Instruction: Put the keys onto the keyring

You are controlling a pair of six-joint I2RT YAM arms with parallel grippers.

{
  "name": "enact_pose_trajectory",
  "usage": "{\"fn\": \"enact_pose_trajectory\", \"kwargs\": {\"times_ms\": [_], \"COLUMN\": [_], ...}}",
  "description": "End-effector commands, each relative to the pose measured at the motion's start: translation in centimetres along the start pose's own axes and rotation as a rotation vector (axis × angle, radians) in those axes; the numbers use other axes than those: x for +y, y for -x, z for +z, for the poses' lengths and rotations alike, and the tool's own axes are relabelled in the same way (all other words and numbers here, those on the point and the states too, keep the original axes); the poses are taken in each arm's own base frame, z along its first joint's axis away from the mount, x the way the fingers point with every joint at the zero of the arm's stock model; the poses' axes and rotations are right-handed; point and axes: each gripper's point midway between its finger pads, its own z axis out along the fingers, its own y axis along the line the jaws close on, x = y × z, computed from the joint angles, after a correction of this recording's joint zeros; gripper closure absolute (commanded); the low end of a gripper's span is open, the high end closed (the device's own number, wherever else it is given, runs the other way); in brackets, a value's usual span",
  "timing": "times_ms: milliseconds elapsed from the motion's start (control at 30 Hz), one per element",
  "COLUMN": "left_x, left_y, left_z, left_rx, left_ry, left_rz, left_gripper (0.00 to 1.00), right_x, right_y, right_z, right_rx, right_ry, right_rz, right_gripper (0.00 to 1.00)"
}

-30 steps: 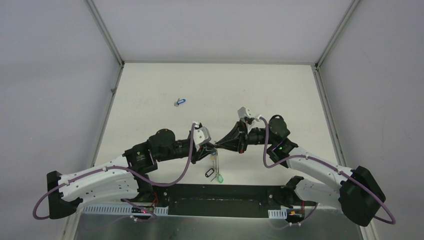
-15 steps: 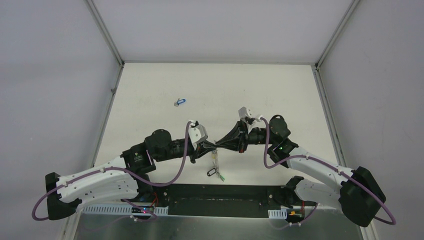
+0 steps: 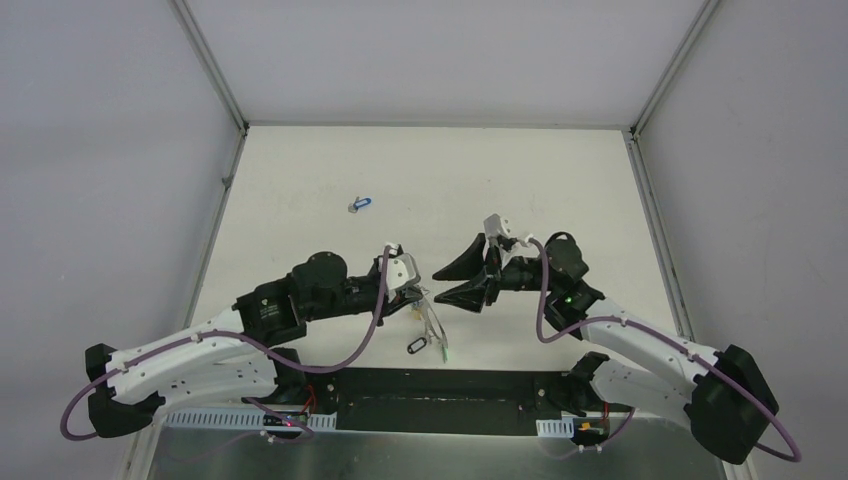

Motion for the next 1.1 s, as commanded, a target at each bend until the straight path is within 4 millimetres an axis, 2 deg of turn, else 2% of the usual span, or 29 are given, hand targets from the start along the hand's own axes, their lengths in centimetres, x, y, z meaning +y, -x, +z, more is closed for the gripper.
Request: {"fn": "enact_pose_trajectory", "kwargs": {"times_ms": [0,133,300,500,633,867,1067], "left_x": [0.9,1.3,0.4,0.1,-0.4,-0.8,-0.8], "left_y": [1.6,1.3,1.4,2.1,2.9,2.8,2.8], "left_z": [-1.2,-1.7,-2.3,-2.3,-2.1,-2.1,-1.8], "left_rx": [0.053,0.161,0.331,0.489,0.540,0.662,0.690], "left_ry": [0.017,0.013,-0.086,-0.106,-0.137,-0.154,-0.162], "left_rz": [0.107,0.135,0.168,0.083,0.038,-0.017,-0.021], "left_gripper": [1.00,1.00,1.00,1.00,1.00,1.00,1.00], "right_x": [0.5,0.6,0.7,0.5,0.6,1.2,1.9], "right_y": [2.5,2.5,2.4,2.4,2.7,2.9,3.2], "right_z": [-0.4,-0.7,-0.3,0.2,0.5,1.3,2.3], "right_rx": [-0.049,-0.037,-0.019,-0.003,-0.027,-0.060,-0.084], "right_ry": [-0.029,-0.039,-0.010,0.021,0.032,0.097,0.148], "right_rz": [-0.101,-0.118,-0.117,-0.121,-0.115,-0.088,-0.093], "right_gripper": [0.46,0.41,0.40,0.41,0.46,0.63,0.68]}}
